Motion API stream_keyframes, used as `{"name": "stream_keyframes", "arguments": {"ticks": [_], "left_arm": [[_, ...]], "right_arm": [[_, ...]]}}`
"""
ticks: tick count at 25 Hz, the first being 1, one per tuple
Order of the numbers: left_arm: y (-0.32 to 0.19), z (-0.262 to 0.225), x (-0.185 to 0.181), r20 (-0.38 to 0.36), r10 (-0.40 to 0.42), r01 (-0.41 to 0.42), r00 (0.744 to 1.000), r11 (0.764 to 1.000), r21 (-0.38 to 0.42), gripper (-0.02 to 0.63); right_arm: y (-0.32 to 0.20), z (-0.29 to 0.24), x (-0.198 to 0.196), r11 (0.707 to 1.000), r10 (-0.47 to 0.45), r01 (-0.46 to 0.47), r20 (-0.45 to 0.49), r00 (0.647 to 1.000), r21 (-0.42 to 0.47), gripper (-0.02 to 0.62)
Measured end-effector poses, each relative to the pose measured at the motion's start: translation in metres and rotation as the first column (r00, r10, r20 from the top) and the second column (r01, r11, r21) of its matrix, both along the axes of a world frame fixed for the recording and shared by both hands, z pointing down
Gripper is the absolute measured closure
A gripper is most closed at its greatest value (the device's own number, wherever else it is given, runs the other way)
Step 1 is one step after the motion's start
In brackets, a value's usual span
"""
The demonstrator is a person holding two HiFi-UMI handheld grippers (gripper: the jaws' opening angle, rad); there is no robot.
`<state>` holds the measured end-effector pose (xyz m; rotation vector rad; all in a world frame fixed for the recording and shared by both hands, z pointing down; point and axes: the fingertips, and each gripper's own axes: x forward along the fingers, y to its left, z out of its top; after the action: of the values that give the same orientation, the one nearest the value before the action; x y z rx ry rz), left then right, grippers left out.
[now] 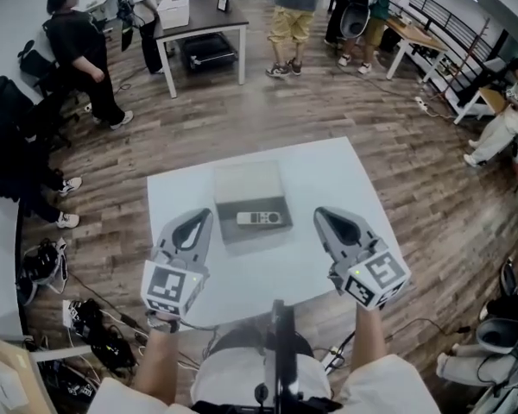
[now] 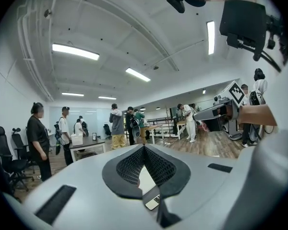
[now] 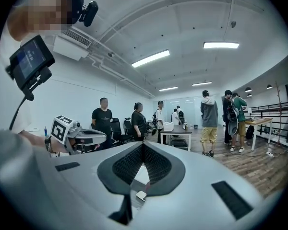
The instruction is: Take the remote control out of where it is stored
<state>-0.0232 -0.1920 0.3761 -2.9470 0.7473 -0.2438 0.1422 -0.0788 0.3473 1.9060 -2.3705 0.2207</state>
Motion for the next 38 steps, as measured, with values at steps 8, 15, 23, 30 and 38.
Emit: {"name": "stream_keyframes", "arguments": {"ticks": [8, 15, 23, 30, 38], "left_arm": [[-0.025, 0.035, 0.011, 0.052, 0.023, -0.020, 0.998, 0.998, -0.058, 0.607], [-0.030, 0.059, 0.018, 0.092, 0.009, 0.001, 0.996, 0.995, -0.101, 0.606], [-0.029, 0.077, 0.019, 0.117, -0.067, 0.083, 0.991, 0.986, -0.142, 0.607], [-0.017, 0.082, 0.017, 0.123, -0.167, 0.186, 0.978, 0.970, -0.158, 0.606], [-0.011, 0.094, 0.013, 0.142, -0.242, 0.265, 0.960, 0.947, -0.180, 0.607]], "right_arm": [[-0.029, 0.038, 0.005, 0.995, -0.024, 0.025, 0.004, 1.000, -0.092, 0.597], [-0.058, 0.064, 0.002, 0.988, -0.079, 0.069, -0.067, 0.995, -0.141, 0.596], [-0.085, 0.085, 0.000, 0.967, -0.197, 0.186, -0.051, 0.979, -0.176, 0.597], [-0.100, 0.105, 0.004, 0.932, -0.292, 0.268, -0.070, 0.954, -0.243, 0.597], [-0.115, 0.148, -0.001, 0.875, -0.411, 0.378, -0.051, 0.910, -0.302, 0.592]]}}
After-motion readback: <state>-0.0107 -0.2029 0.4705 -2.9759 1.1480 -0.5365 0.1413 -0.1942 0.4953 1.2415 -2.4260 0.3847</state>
